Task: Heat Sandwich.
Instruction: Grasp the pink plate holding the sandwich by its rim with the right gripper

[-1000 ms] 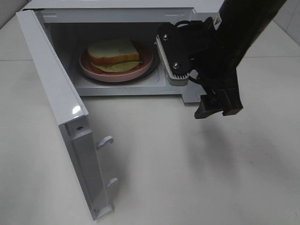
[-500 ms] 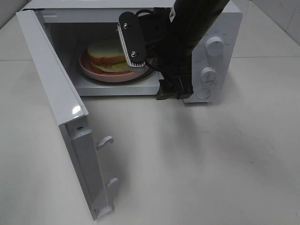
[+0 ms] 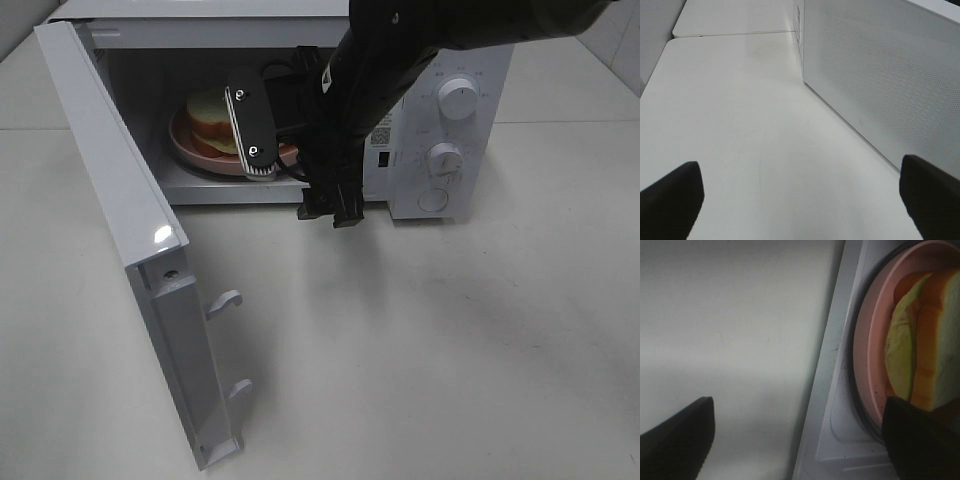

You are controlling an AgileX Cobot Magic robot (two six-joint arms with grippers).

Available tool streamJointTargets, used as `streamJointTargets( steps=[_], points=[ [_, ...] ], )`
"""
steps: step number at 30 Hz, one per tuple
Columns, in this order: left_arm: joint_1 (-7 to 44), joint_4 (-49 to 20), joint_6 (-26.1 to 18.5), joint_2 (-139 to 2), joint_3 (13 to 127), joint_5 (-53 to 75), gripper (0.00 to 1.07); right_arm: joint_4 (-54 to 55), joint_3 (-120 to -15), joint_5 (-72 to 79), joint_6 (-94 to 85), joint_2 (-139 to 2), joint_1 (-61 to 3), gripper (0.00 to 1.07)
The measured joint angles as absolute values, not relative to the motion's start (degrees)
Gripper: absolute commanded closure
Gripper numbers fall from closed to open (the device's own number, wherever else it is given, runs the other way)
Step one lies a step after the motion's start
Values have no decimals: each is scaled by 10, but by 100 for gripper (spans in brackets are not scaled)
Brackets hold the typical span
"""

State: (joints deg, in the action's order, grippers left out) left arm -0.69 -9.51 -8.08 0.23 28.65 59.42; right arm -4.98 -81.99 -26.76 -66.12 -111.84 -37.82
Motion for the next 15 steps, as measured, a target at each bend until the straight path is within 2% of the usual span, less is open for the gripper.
streamJointTargets(
  steps=[15],
  points=[
    [-7, -95, -81, 2, 286, 594, 3, -70, -920, -240, -625, -1214, -374, 22]
  ],
)
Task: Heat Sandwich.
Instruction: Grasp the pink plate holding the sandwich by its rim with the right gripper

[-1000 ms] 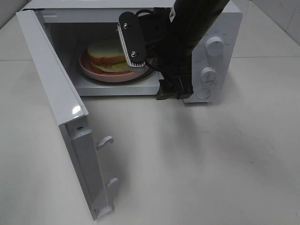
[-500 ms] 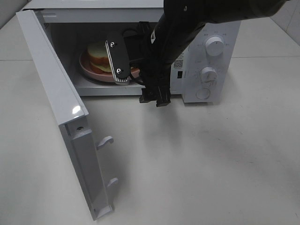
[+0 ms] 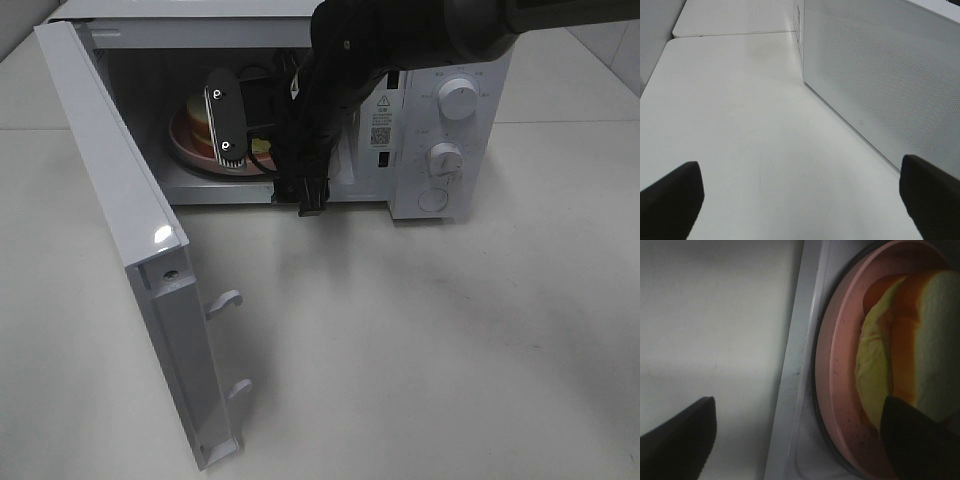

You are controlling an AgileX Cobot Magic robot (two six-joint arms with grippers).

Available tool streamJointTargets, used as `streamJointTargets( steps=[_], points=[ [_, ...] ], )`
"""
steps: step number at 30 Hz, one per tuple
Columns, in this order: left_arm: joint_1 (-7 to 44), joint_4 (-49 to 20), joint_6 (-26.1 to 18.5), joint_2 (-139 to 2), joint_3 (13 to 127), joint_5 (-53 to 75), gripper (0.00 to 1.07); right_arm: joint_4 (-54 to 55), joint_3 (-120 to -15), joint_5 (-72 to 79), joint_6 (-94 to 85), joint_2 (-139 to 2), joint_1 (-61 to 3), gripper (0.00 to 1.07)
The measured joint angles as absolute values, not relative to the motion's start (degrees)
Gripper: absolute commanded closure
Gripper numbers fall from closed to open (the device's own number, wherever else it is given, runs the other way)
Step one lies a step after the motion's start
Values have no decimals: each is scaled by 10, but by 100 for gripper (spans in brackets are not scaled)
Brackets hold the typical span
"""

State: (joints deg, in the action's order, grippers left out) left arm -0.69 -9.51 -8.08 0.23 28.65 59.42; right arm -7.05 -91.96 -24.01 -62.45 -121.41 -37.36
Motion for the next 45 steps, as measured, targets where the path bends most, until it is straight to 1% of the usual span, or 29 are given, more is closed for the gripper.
streamJointTargets(
  steps=[6, 22, 35, 42, 43, 44, 45],
  points=[
    [-7, -95, -81, 2, 286, 594, 3, -70, -953, -240, -621, -1244, -373, 22],
    [-7, -95, -81, 2, 286, 594, 3, -73, -1090, -293, -616, -1338, -365, 27],
    [-7, -95, -81, 2, 286, 594, 3, -54, -1106, -295, -616, -1387, -365, 30],
    [-7, -95, -81, 2, 286, 594, 3, -48, -1109, -296, -616, -1387, -363, 36],
    [-7, -95, -81, 2, 286, 594, 3, -46, -1109, -297, -616, -1387, -362, 38],
    [-7, -95, -81, 2, 286, 594, 3, -44, -1110, -297, -616, -1387, -360, 47],
    [-7, -95, -81, 2, 286, 594, 3, -44, -1110, -297, -616, -1387, -360, 47]
  ],
)
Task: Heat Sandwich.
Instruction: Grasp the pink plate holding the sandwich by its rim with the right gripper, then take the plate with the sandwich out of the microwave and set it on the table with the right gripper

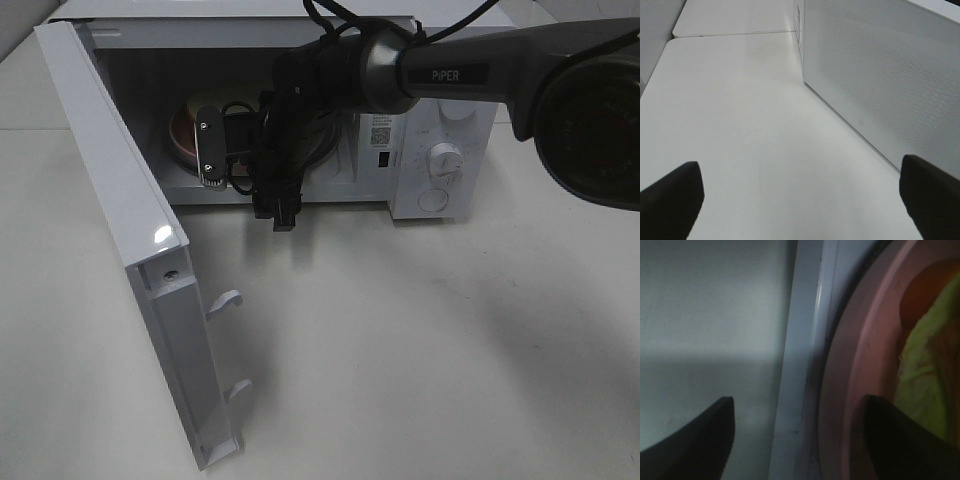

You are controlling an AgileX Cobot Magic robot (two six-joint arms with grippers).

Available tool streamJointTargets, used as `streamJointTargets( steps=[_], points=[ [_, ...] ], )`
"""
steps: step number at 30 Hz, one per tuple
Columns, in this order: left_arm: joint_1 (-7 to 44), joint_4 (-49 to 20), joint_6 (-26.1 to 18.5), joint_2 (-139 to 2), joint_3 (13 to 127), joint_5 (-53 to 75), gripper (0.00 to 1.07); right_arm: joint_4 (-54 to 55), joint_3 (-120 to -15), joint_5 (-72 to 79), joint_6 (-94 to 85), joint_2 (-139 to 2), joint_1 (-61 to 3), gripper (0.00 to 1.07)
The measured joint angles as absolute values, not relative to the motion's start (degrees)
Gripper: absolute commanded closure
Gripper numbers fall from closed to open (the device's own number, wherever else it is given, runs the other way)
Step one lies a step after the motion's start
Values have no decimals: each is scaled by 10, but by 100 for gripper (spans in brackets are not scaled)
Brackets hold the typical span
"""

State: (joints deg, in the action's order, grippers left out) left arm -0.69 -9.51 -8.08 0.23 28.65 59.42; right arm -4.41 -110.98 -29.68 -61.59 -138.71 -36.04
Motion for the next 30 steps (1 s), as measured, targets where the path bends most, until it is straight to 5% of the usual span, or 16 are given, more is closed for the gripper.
streamJointTargets(
  steps=[3, 4, 5, 6, 30],
  points=[
    [-7, -95, -81, 2, 286, 594, 3, -45, -1111, -295, -616, -1387, -359, 74],
    [-7, -95, -81, 2, 286, 594, 3, -45, -1113, -294, -616, -1385, -359, 95],
    [-7, -95, -81, 2, 286, 594, 3, -45, -1113, -294, -616, -1385, -359, 95],
    [-7, -95, -81, 2, 286, 594, 3, -45, -1113, -293, -616, -1383, -359, 107],
    [-7, -95, -81, 2, 286, 594, 3, -53, -1116, -315, -672, -1372, -360, 107]
  ],
)
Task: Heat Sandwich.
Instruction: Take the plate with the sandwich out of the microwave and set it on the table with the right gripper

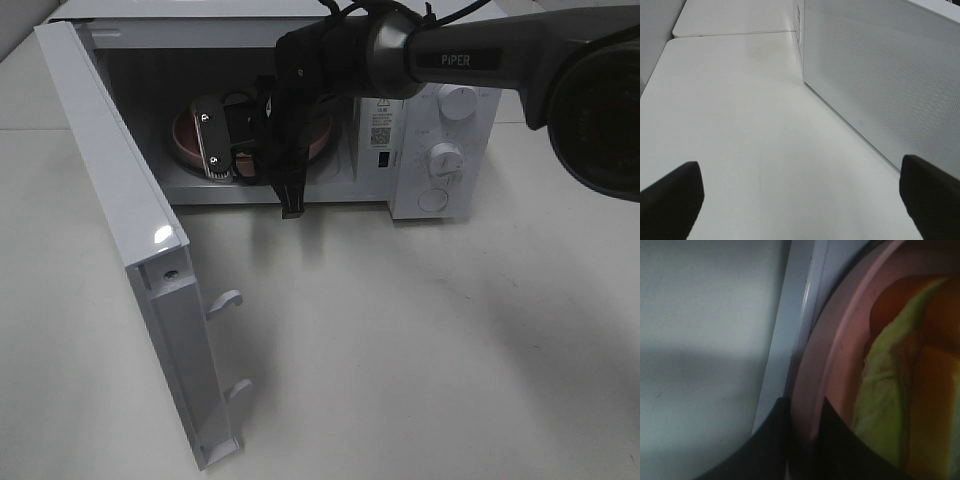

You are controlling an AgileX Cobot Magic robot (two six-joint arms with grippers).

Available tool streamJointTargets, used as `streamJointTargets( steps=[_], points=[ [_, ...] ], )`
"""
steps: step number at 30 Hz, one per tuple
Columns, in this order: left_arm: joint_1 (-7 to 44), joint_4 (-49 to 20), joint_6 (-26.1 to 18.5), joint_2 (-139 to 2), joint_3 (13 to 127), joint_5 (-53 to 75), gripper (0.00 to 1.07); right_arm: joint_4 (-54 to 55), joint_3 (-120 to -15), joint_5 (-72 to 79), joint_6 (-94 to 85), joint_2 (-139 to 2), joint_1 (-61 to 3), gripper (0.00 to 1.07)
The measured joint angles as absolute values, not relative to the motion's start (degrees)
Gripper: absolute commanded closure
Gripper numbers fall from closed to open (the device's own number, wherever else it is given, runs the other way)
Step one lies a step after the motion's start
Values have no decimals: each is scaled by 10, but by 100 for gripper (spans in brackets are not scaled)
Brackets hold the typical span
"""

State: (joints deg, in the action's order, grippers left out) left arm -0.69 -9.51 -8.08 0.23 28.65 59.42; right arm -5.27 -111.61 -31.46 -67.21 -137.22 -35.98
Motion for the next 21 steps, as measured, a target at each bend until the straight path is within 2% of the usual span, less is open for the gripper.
streamJointTargets(
  steps=[14, 21],
  points=[
    [-7, -95, -81, 2, 286, 594, 3, -65, -1073, -297, -719, -1348, -359, 107],
    [-7, -95, -81, 2, 286, 594, 3, -64, -1006, -265, -747, -1310, -359, 107]
  ],
)
